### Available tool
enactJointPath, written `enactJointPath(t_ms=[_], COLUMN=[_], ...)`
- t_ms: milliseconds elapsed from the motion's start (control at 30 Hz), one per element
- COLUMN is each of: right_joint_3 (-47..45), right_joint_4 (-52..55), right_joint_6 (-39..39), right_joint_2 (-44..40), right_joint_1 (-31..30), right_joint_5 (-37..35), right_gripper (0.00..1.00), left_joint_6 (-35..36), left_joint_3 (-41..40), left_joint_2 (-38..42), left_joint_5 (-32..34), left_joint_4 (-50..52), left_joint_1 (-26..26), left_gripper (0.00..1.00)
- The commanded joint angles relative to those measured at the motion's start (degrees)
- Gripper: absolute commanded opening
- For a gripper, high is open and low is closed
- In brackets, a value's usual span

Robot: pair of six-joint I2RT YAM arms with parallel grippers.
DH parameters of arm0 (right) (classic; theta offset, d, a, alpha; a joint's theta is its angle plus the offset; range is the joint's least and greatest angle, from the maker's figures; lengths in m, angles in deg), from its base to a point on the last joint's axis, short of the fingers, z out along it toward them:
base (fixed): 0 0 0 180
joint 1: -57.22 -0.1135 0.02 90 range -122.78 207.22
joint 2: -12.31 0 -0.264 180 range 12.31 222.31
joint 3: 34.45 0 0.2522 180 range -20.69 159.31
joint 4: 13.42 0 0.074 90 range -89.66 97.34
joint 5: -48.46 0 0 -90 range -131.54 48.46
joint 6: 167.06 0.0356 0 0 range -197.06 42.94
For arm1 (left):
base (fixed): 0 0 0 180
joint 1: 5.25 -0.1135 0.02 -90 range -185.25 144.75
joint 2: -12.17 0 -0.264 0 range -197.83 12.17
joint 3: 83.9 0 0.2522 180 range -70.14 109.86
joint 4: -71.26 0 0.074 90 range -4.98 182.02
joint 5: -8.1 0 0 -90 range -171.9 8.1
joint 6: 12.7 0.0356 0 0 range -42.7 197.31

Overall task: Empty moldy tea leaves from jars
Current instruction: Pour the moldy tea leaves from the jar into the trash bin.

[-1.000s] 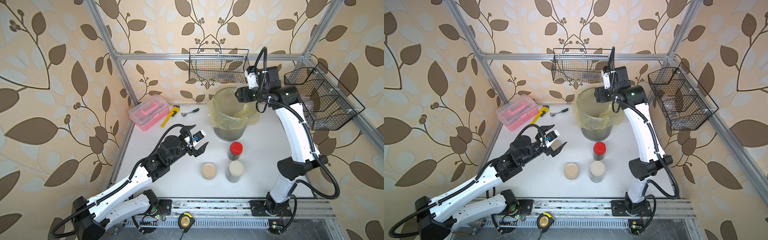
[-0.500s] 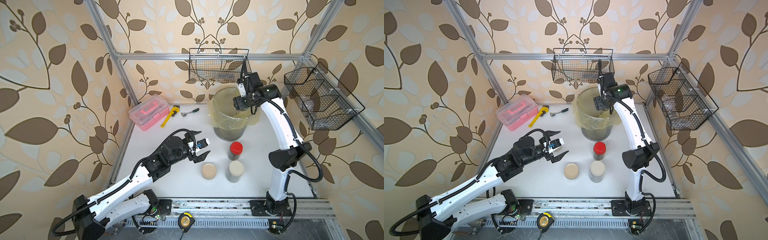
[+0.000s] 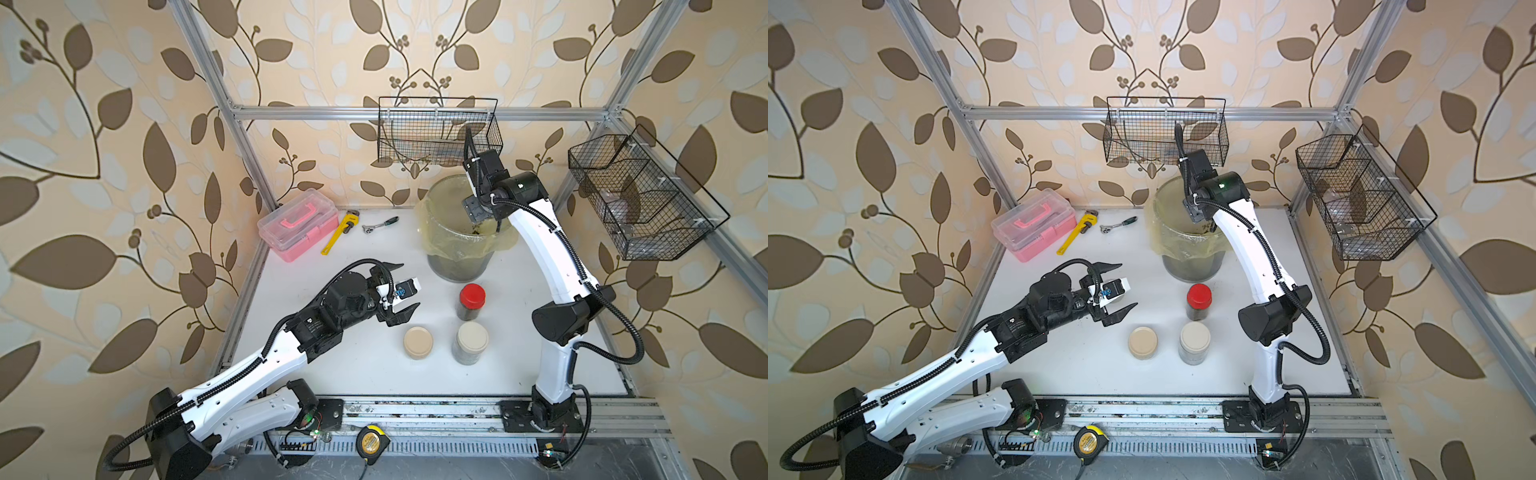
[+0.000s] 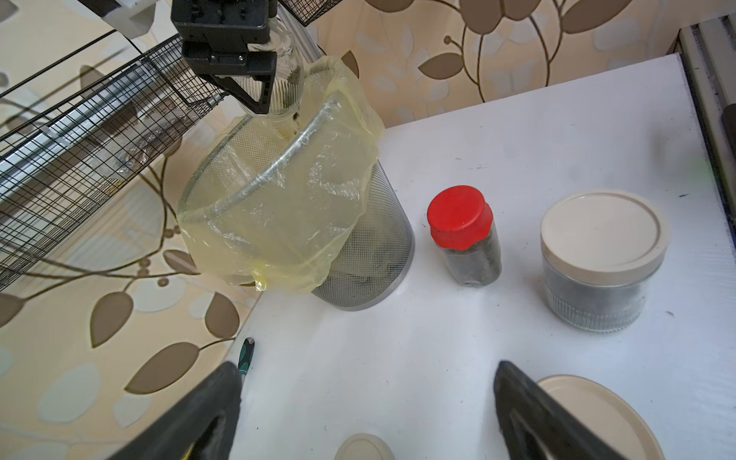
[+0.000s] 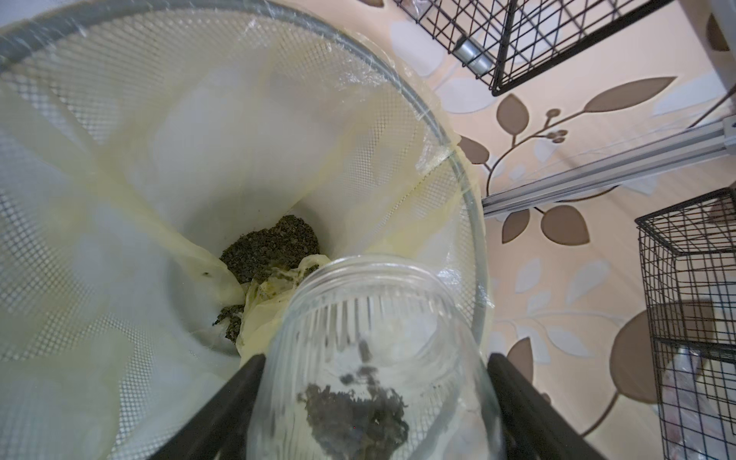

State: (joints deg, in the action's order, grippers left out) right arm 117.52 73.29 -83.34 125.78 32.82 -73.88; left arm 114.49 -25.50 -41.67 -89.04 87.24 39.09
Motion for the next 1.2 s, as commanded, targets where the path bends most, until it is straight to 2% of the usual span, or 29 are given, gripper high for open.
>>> enactJointPath(t_ms=[0, 67, 200, 300, 367, 533, 600, 700, 733, 767, 833, 867, 900, 967, 1033, 1067, 1167], right_joint_3=[1.18, 1.69, 1.79, -5.42, -8.17, -2.02, -1.44, -6.04, -7.80, -8.43, -5.57, -3.91, -1.73, -0.97, -5.09, -7.15, -6.69], right_joint_4=[-1.51, -1.93, -4.31, -9.74, -9.61, 0.99, 1.28, -5.37, -7.61, -8.47, -5.65, -3.67, -1.74, -1.35, -5.81, -7.80, -6.27], right_joint_6=[-1.47, -0.55, 5.76, 10.76, 12.80, 13.17, 13.26, 15.43, 16.76, 17.52, 16.87, 15.63, 15.01, 15.33, 16.81, 17.42, 15.97], right_joint_2=[0.05, -0.67, -3.36, -6.91, -7.04, -0.79, -0.26, -2.68, -3.40, -3.61, -2.36, -1.24, -0.07, 0.34, -1.89, -3.14, -3.33], right_joint_1=[-0.44, -0.02, 4.32, 8.15, 10.26, 10.87, 10.41, 11.72, 12.11, 12.20, 10.05, 8.78, 8.27, 8.88, 10.09, 10.31, 8.59], right_joint_5=[-2.39, 0.20, 17.99, 32.21, 37.37, 32.95, 32.99, 44.23, 46.07, 45.13, 31.80, 27.00, 25.28, 31.64, 39.28, 40.01, 28.24], right_gripper=[0.29, 0.30, 0.30, 0.29, 0.29, 0.28, 0.29, 0.30, 0.30, 0.29, 0.28, 0.28, 0.29, 0.29, 0.30, 0.29, 0.28], left_joint_6=[0.79, 1.03, 1.43, 1.61, 1.57, 0.44, -0.28, -0.71, -0.80, -0.93, -1.20, -1.39, -1.37, -1.41, -1.65, -1.75, -2.25], left_joint_3=[0.53, 0.45, 0.12, 0.14, 0.18, 0.36, 0.45, 0.70, 0.71, 0.71, 0.81, 0.80, 0.81, 0.80, 0.80, 0.80, 0.71], left_joint_2=[0.49, 0.45, 0.49, 0.41, 0.49, 0.20, -0.15, -0.21, -0.13, 0.04, 0.30, 0.31, 0.16, -0.28, -0.94, -1.26, -1.72], left_joint_5=[-1.04, -0.48, 0.49, 0.47, 0.82, 1.29, 1.13, 1.07, 1.32, 1.46, 1.46, 1.44, 1.40, 1.39, 1.35, 1.31, 0.91], left_joint_4=[-1.16, -1.31, -1.91, -1.98, -1.77, -2.45, -2.88, -2.92, -2.92, -2.96, -3.10, -3.05, -3.08, -3.09, -3.27, -3.27, -3.53], left_joint_1=[0.75, 0.75, 0.75, 0.76, 0.75, 0.84, 0.84, 0.99, 1.01, 1.01, 1.01, 1.01, 1.01, 1.02, 1.01, 1.01, 1.01], left_gripper=[0.99, 0.99, 0.99, 0.99, 0.99, 0.99, 0.99, 0.99, 0.99, 0.99, 0.99, 0.99, 0.99, 0.99, 0.99, 0.99, 0.99])
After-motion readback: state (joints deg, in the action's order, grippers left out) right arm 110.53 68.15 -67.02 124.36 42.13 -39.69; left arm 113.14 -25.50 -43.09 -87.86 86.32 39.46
